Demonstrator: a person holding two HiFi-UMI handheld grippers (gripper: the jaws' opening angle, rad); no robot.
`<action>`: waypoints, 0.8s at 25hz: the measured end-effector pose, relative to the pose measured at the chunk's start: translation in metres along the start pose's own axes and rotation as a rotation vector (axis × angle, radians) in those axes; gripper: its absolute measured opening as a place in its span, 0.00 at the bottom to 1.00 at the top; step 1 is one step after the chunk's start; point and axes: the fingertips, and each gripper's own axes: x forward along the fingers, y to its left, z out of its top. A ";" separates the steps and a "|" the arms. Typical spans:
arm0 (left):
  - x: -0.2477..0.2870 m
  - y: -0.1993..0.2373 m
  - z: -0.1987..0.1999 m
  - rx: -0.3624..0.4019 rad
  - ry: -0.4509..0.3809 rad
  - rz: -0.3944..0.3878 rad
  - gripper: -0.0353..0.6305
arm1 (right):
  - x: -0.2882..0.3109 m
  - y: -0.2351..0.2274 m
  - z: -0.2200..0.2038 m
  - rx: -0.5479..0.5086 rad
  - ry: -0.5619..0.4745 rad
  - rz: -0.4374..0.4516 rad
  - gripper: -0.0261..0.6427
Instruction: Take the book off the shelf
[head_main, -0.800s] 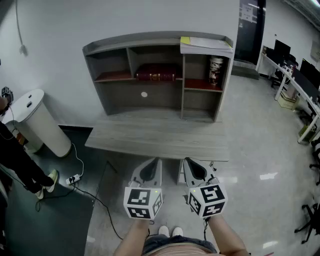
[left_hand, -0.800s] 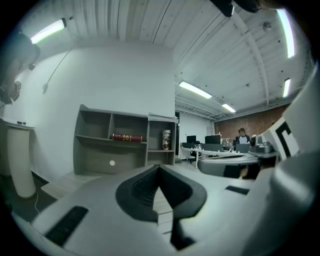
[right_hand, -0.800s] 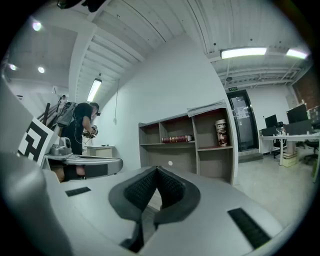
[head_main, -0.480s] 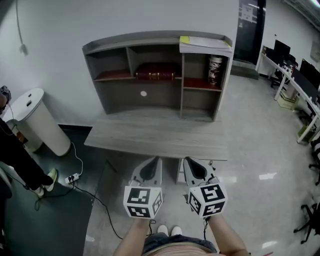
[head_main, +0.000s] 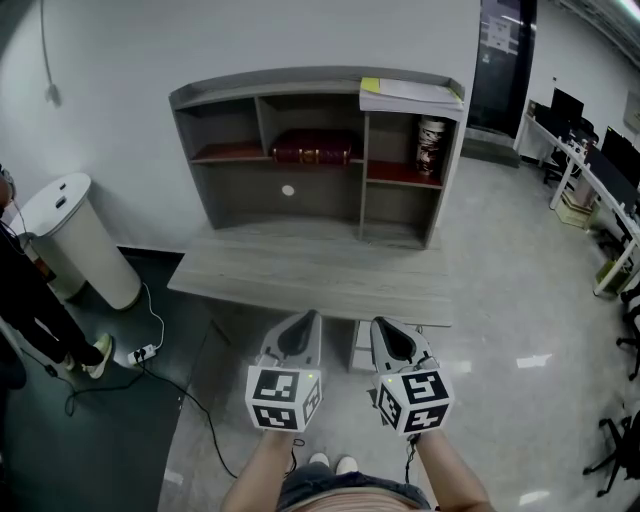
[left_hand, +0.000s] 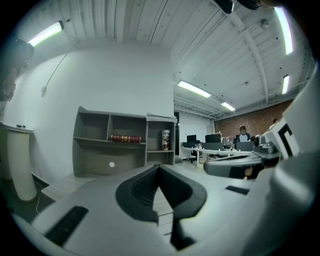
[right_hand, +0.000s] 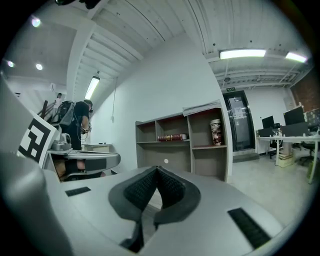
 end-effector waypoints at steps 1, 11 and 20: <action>0.001 0.001 0.001 0.005 -0.001 0.005 0.07 | 0.000 -0.002 -0.001 0.003 0.003 -0.001 0.05; 0.012 -0.003 0.013 0.063 -0.005 0.019 0.07 | 0.006 -0.017 0.008 0.018 0.000 0.004 0.05; 0.026 -0.002 0.034 0.108 -0.036 0.025 0.07 | 0.013 -0.023 0.021 0.006 -0.024 0.017 0.05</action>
